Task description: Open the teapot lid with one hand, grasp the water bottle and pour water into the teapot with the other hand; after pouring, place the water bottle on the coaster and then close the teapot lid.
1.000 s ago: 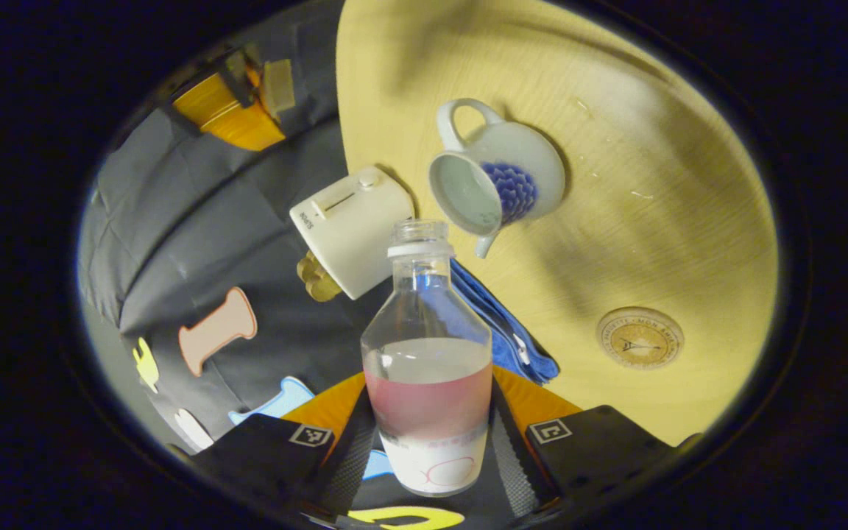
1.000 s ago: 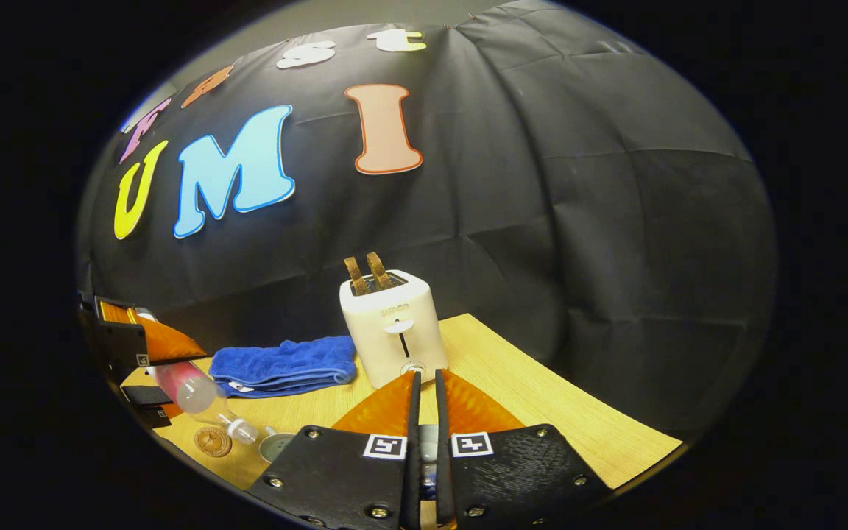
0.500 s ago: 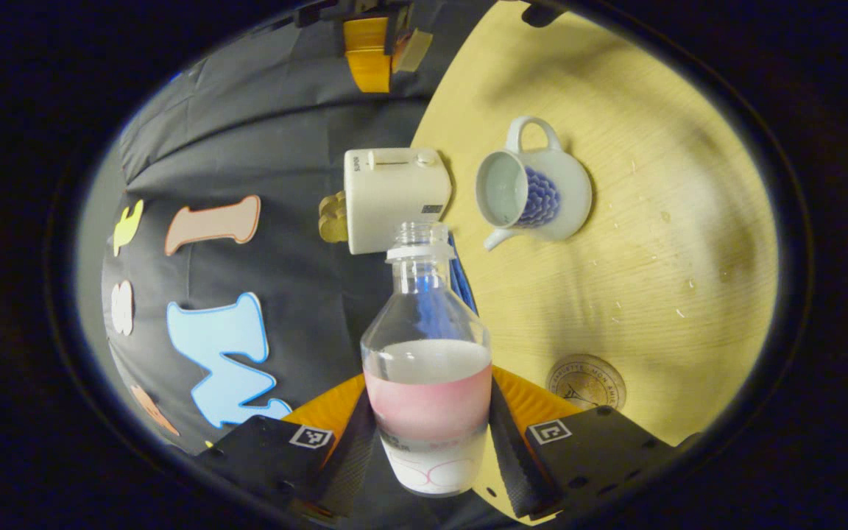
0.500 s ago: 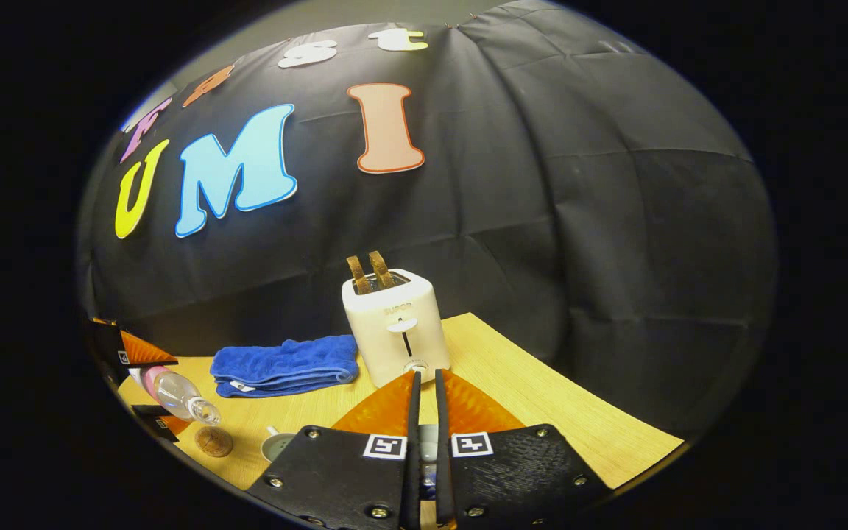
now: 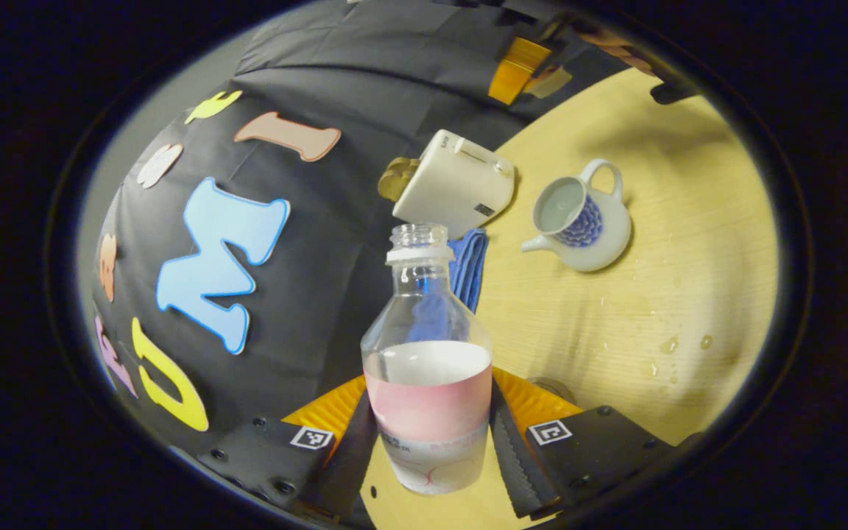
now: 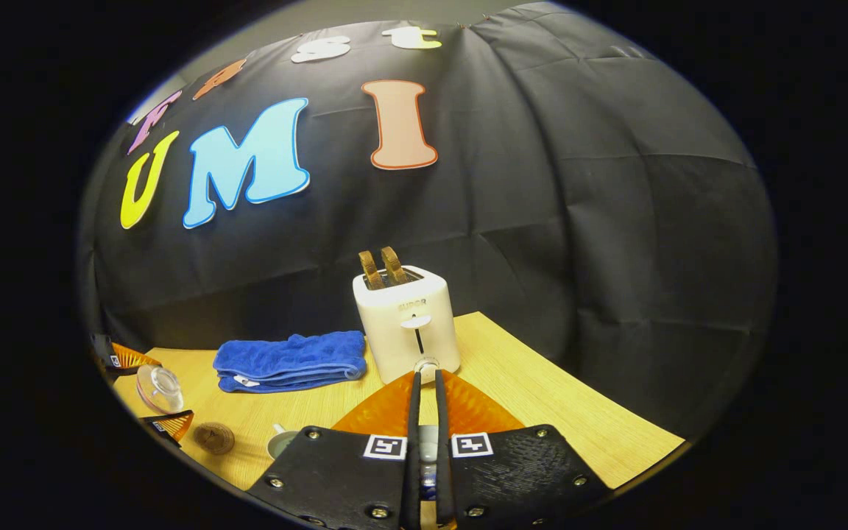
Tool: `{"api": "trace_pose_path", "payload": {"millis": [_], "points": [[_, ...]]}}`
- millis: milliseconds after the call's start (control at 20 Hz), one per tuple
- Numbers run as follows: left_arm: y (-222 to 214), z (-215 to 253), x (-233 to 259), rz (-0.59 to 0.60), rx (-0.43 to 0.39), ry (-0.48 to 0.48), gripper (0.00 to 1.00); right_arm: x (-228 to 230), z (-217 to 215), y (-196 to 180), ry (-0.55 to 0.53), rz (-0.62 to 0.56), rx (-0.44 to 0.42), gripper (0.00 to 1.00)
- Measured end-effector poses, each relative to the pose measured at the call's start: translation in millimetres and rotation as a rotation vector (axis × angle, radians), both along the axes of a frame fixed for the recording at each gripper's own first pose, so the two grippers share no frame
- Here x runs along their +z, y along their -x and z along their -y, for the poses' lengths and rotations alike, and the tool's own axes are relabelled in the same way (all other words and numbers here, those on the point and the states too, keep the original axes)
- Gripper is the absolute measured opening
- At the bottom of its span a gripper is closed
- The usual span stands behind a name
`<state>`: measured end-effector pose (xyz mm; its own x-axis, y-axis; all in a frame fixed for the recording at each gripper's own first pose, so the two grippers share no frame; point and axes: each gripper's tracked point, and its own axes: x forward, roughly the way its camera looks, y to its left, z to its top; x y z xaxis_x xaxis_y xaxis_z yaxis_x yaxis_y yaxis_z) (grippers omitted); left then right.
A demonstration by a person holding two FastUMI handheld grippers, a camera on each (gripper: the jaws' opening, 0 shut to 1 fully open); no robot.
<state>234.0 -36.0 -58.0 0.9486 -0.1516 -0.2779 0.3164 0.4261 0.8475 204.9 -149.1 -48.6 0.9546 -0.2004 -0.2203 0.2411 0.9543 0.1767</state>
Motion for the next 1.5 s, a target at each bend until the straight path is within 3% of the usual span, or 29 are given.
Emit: {"api": "trace_pose_path", "payload": {"millis": [550, 800, 1200, 1500], "points": [[-6, -3, 4, -0.002, 0.124, 0.678, 0.88, -2, -13, -3, 0.015, -0.003, 0.031, 0.08], [-10, -28, 11, 0.012, 0.185, 0.955, 0.87, -4, -16, -4, 0.014, -0.01, 0.038, 0.08], [-20, -39, 7, 0.059, 0.213, 1.109, 0.87, -6, -20, -6, 0.028, -0.016, 0.046, 0.08], [-25, -42, -7, 0.049, 0.239, 1.116, 0.87, -7, -22, -8, 0.029, -0.019, 0.05, 0.08]]}}
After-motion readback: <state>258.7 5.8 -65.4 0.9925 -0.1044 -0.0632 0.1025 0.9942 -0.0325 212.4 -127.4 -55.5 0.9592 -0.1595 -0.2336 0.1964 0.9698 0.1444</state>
